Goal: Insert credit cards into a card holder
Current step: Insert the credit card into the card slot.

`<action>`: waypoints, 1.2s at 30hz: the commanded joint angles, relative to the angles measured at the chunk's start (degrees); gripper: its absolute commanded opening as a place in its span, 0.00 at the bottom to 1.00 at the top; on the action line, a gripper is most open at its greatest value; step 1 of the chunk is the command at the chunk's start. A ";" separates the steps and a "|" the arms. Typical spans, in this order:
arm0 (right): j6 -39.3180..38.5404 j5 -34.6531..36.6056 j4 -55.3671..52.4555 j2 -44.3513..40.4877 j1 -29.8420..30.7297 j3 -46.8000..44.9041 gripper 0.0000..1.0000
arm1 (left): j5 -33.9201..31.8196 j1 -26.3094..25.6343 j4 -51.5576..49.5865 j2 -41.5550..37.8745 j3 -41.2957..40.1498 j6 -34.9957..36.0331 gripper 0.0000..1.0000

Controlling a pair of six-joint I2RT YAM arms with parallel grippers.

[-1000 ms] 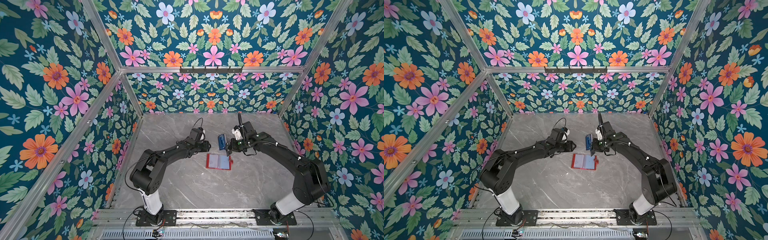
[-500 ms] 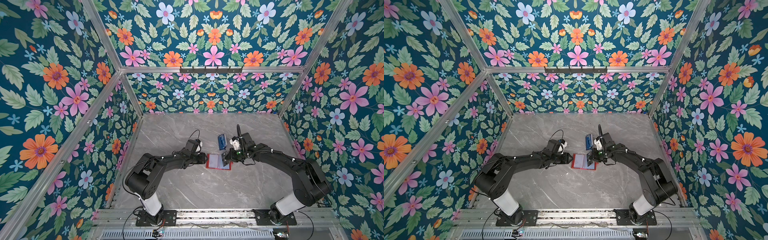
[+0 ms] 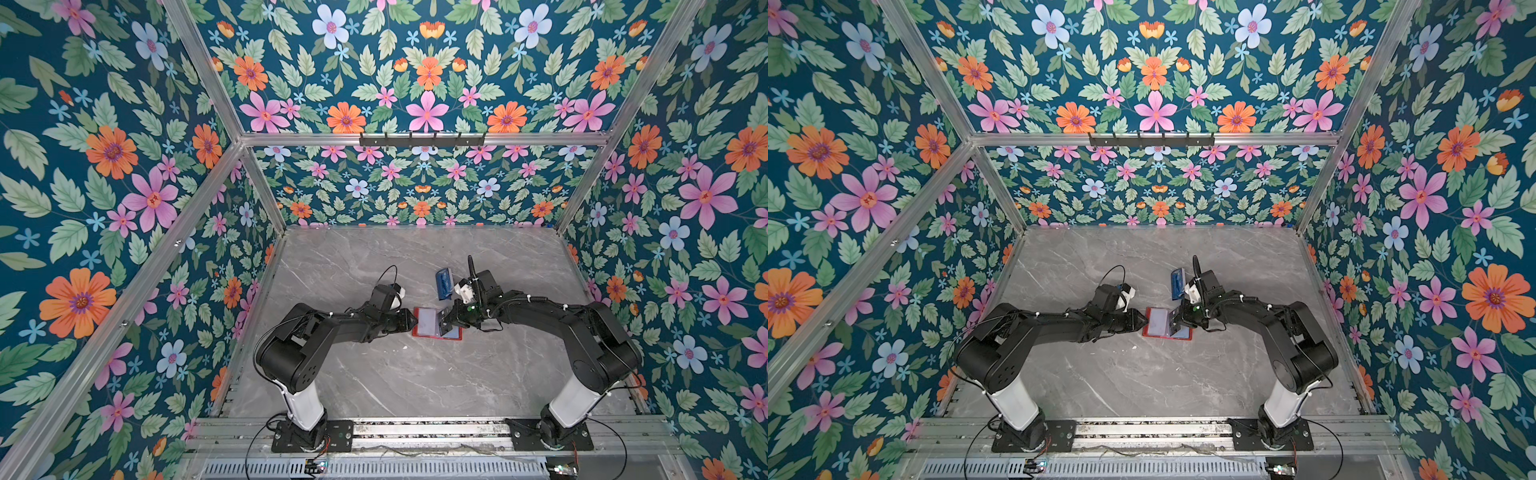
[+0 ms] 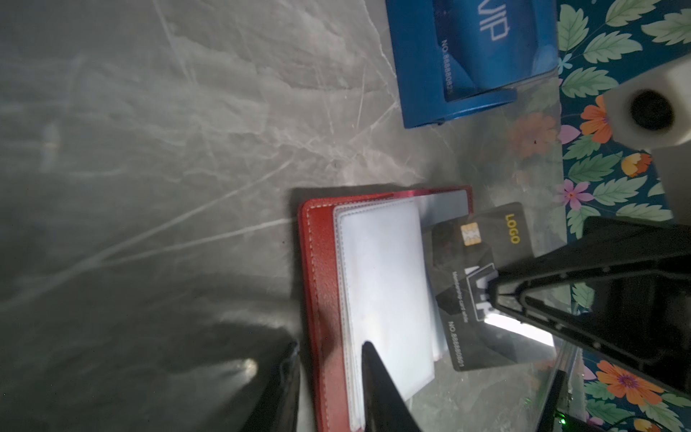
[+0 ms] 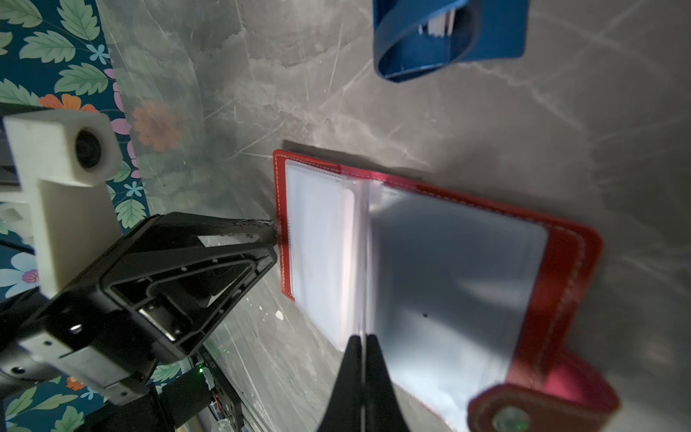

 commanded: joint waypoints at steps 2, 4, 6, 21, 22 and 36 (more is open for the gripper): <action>0.66 -0.80 1.73 1.10 0.16 0.07 0.00 | 1.01 -0.10 0.41 0.48 -0.42 -0.86 0.30; 0.76 -1.09 2.05 1.32 0.26 0.04 0.00 | 1.20 -0.10 0.48 0.65 -0.47 -0.80 0.29; 0.68 -1.29 2.13 1.19 0.45 0.09 0.00 | 1.55 -0.04 0.63 0.90 -0.33 -0.75 0.28; -0.01 1.54 1.78 -1.25 0.73 -1.21 0.00 | -0.27 -0.10 -0.25 0.65 -0.54 -0.99 0.26; -0.11 1.28 1.95 -1.10 0.68 -1.18 0.00 | -0.27 -0.05 -0.36 0.68 -0.47 -1.00 0.26; -0.65 -0.76 3.35 0.44 1.26 -0.88 0.00 | -0.61 -0.10 -1.12 1.09 -0.12 -0.75 0.26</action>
